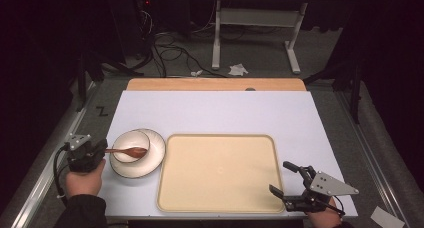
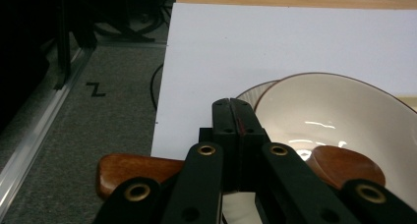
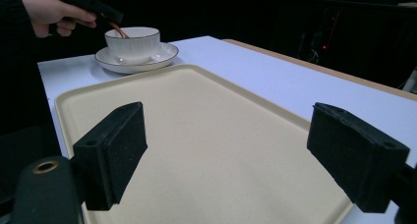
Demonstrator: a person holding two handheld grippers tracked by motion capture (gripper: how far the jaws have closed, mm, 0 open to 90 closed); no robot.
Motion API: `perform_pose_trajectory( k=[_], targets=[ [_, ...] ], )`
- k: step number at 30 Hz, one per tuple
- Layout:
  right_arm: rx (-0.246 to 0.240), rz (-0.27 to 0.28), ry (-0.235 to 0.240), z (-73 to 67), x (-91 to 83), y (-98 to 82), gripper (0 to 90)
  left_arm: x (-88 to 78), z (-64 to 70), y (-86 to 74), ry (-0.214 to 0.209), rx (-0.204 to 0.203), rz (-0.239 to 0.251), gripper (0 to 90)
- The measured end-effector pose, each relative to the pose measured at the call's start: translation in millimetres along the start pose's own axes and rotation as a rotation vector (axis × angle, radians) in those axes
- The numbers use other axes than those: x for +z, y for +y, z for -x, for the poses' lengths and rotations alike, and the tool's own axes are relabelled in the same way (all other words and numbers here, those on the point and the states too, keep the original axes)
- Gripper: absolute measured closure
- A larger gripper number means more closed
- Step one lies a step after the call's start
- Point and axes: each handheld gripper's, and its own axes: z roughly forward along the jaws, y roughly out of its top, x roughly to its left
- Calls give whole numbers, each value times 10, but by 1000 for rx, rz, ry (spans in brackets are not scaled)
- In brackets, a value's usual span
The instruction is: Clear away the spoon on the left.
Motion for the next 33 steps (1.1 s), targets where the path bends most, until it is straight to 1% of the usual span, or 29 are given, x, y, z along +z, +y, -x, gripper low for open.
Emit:
perform_pose_trajectory(
  k=[2, 4, 7, 10, 12, 15, 19, 21, 25, 26, 28, 31, 33],
  targets=[
    [5, -6, -4, -7, -2, 1, 162, -40, 5, -34, -7, 0, 5, 900],
    [-1, -7, -5, -8, 1, 4, 163, -75, 17, -69, -3, 5, 10, 900],
    [0, -4, -3, -13, 1, 9, 162, -133, 11, -118, -7, -14, 18, 900],
    [-2, -3, -3, -16, -1, 14, 163, -184, 16, -162, -3, -7, 18, 900],
    [1, -4, -5, -20, -6, 17, 162, -227, 23, -189, -10, -15, 25, 900],
    [-6, 2, -4, -14, -7, 19, 162, -287, 69, -229, -5, 2, 23, 900],
    [-3, 1, -5, -19, -12, 23, 163, -349, 108, -289, 9, 11, 24, 900],
    [-1, 0, -6, -22, -11, 24, 163, -369, 115, -321, 11, 7, 22, 900],
    [-3, 3, -3, -21, -11, 26, 162, -428, 131, -388, -4, -12, 42, 900],
    [-3, 3, -3, -21, -11, 26, 162, -443, 136, -403, -7, -9, 44, 900],
    [-2, 2, -3, -22, -9, 25, 163, -474, 153, -434, -9, -15, 57, 900],
    [-11, 3, -2, -21, -6, 23, 162, -520, 181, -477, -16, -8, 59, 900],
    [-7, 0, -3, -24, -6, 22, 163, -557, 194, -496, -23, -11, 63, 900]
  ],
)
